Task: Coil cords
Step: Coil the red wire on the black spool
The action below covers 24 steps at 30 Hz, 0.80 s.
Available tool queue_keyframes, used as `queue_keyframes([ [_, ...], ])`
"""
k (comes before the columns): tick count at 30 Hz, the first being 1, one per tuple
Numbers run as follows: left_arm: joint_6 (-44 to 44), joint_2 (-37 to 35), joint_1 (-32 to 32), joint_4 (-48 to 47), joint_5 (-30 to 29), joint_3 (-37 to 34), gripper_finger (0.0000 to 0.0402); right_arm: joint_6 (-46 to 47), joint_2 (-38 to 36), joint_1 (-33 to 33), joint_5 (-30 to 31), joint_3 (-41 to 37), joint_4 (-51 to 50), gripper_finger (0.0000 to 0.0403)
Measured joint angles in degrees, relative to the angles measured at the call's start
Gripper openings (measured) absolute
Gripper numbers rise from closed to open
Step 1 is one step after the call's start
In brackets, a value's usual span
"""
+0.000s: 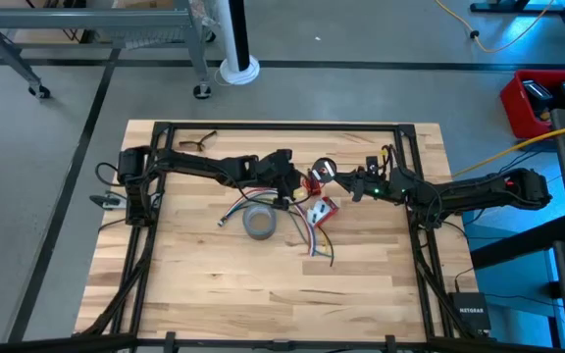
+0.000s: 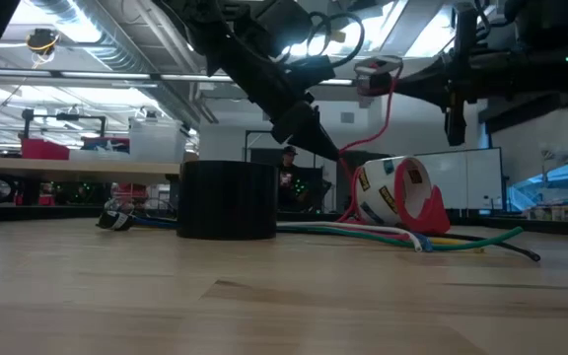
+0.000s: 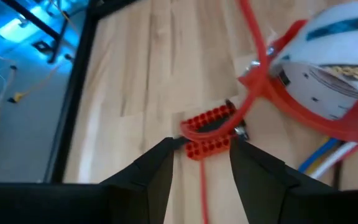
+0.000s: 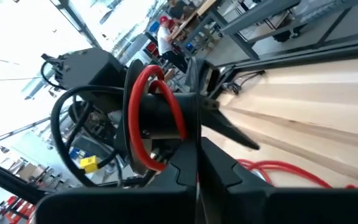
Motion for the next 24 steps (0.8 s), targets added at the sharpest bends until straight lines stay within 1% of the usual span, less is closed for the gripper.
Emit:
queue_keyframes([
  [5,0.54,2.22,-0.01,4.88,0.00,0.02,0.0147,-0.02,0.00,0.00,-1.47,1.19,0.09,0.0003],
  [9,-0.12,3.67,-0.05,5.44,0.02,0.02,0.0147,0.00,0.00,0.00,-1.47,1.21,0.13,0.0003],
  [13,-5.64,4.40,-0.04,5.31,0.02,0.00,0.0147,-0.02,0.00,0.00,-1.43,1.21,0.63,0.0003],
  [17,-11.28,4.93,0.30,7.43,0.07,-0.03,0.0146,-0.22,0.00,0.00,-1.23,1.21,1.33,0.0002],
  [24,-17.70,8.01,0.86,16.52,0.71,-0.04,0.0146,-0.46,-0.02,0.00,-1.00,1.18,2.03,0.0003],
])
